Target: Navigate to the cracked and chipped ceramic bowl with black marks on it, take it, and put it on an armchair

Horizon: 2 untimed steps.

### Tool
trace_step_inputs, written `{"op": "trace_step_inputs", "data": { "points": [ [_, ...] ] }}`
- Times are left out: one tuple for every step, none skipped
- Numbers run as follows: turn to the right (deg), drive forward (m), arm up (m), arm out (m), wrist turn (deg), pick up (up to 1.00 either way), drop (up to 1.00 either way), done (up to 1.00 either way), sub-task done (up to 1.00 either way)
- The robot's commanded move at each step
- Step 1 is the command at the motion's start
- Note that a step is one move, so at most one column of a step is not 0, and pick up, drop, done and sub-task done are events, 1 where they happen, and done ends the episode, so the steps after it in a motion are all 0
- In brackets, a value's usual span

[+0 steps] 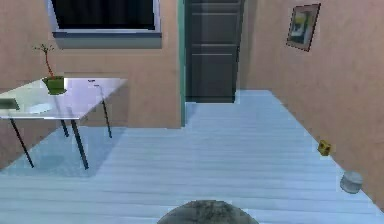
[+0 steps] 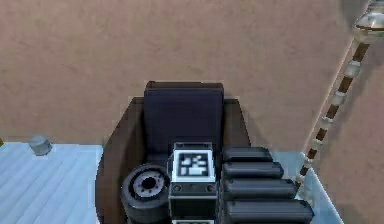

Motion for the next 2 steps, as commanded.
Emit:
{"op": "trace_step_inputs", "data": {
  "points": [
    [-45.0, 0.0, 0.0, 0.0, 0.0, 0.0, 0.0, 0.0, 0.0],
    [-36.0, 0.0, 0.0, 0.0, 0.0, 0.0, 0.0, 0.0, 0.0]
  ]
}}
